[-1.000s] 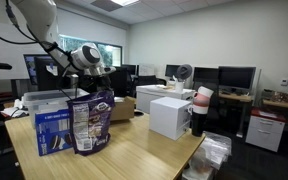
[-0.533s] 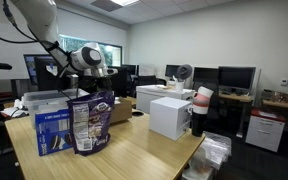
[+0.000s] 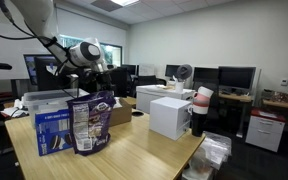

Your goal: Set the box upright, then open it

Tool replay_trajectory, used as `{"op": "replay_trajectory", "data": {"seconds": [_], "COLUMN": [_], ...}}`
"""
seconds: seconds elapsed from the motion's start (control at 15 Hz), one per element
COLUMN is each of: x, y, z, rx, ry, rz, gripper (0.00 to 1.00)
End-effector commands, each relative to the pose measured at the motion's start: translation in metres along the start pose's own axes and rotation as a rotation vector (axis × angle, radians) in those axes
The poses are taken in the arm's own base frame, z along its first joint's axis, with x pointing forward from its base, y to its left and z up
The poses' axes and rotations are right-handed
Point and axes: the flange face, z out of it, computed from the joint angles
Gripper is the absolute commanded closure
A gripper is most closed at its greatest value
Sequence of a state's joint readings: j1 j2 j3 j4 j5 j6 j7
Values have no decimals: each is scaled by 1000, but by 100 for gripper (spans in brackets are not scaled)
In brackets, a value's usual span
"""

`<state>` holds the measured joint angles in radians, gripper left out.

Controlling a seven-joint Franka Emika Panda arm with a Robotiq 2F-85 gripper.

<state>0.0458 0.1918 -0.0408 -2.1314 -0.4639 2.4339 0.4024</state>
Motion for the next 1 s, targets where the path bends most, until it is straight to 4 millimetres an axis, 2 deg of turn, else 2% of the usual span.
{"op": "replay_trajectory", "data": {"seconds": [0.0, 0.27, 0.93], "x": [0, 1, -5], "y": [0, -1, 0], "z": [-23, -26, -10], "rx": [40, 127, 345], "ry": [14, 2, -66], "rz": [18, 90, 269], "gripper": [22, 2, 0]}}
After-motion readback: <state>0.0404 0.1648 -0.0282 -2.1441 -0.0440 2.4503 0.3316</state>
